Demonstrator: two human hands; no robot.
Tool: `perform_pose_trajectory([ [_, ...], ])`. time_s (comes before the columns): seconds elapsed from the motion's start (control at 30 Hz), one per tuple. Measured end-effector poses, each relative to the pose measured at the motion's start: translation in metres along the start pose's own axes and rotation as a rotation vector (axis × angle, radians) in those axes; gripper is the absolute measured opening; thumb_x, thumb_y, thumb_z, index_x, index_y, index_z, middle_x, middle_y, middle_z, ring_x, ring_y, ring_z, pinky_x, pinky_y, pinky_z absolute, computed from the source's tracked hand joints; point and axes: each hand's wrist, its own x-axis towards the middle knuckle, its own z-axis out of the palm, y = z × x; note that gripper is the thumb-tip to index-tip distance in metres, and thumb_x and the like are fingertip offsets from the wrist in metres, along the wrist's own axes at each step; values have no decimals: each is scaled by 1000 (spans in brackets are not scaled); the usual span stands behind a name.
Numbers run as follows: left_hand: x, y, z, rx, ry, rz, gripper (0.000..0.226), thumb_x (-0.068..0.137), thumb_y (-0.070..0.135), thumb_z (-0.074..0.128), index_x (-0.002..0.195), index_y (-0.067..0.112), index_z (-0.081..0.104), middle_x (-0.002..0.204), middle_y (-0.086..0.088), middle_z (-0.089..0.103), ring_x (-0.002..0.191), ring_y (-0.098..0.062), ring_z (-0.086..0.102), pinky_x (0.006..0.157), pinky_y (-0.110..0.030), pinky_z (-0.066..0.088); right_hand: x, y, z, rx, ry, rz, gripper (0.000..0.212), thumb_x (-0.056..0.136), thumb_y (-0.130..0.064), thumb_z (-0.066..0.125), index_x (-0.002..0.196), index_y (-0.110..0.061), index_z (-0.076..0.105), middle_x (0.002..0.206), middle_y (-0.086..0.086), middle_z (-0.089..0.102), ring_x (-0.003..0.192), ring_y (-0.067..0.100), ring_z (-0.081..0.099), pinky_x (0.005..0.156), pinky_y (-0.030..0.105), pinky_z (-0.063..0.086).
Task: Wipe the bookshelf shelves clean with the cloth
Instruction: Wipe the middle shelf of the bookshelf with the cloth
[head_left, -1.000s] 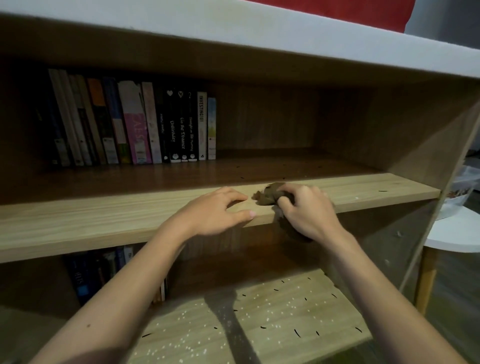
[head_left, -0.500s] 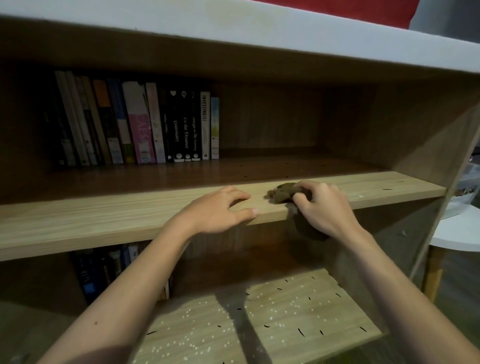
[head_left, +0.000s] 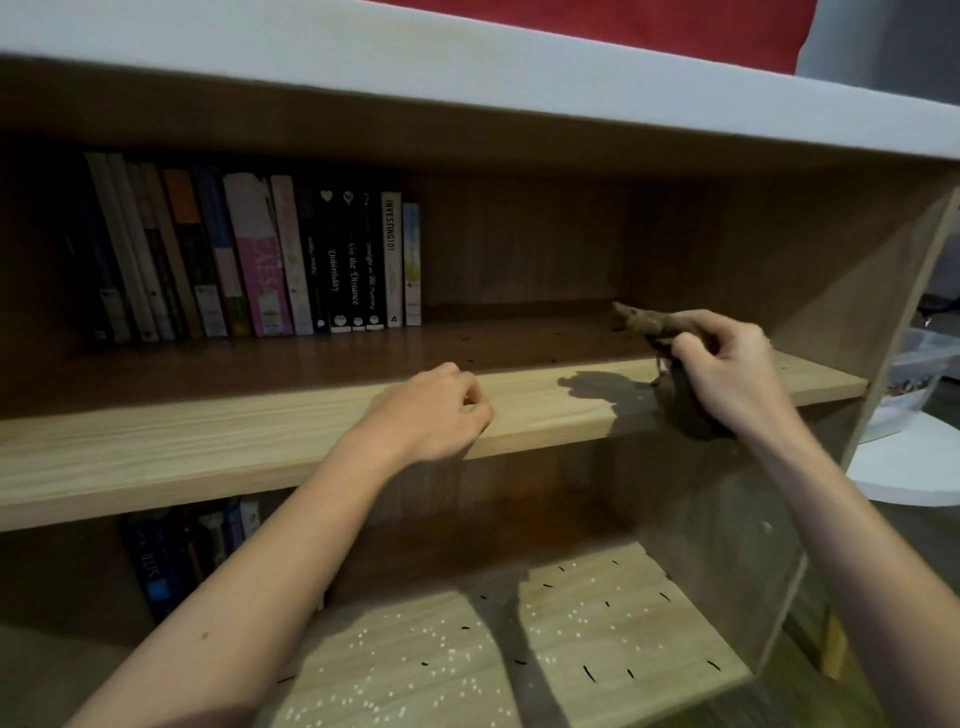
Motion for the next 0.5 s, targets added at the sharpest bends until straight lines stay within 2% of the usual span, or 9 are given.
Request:
perform_pose_trajectory([
  [0.1,11,8,10,-22,53,11,40,95,44,35,124,23,51,129,-1,46,118,-19,46,98,-41,41,20,26,-4,-245,-77,126,24,93,-23,44,113,-20,59,91,5,65,85,20,59,80,39,51],
  [0.17,14,8,15,-65,50,9,38,94,42,38,125,23,51,131,0,44,120,-17,43,100,-41,40,22,39,8,-418,-156,182,25,93,-31,44,114,-26,56,94,5,66,87,21,59,92,49,45],
  [0.23,17,5,17,-77,61,5,38,94,41,39,124,23,52,130,2,45,121,-16,42,101,-40,40,13,35,26,-521,-163,123,24,92,-33,45,112,-28,57,88,0,64,86,19,56,96,46,40],
  [0.27,17,5,17,-87,65,1,37,93,41,40,124,23,52,130,2,45,121,-16,42,101,-39,39,5,28,36,-500,-170,46,24,92,-33,46,111,-27,58,88,-1,64,85,18,56,93,42,41],
  [0.37,20,4,16,-127,69,-7,34,93,39,43,121,24,55,127,2,46,120,-16,42,102,-36,37,-30,-3,51,-236,-251,-146,19,89,-24,49,100,-23,65,81,-3,67,78,14,60,77,35,50],
  [0.43,20,4,15,-145,66,-5,31,93,35,45,120,23,56,126,1,47,119,-17,42,102,-35,37,-39,-15,47,110,-303,-83,20,89,-13,48,86,-16,68,70,0,64,64,10,58,62,27,50],
  [0.5,20,2,15,-155,59,-2,32,94,35,44,121,23,55,127,1,47,120,-17,42,102,-34,36,-33,-18,39,327,-262,-14,23,89,-7,47,82,-10,68,69,8,62,60,9,56,56,22,46],
])
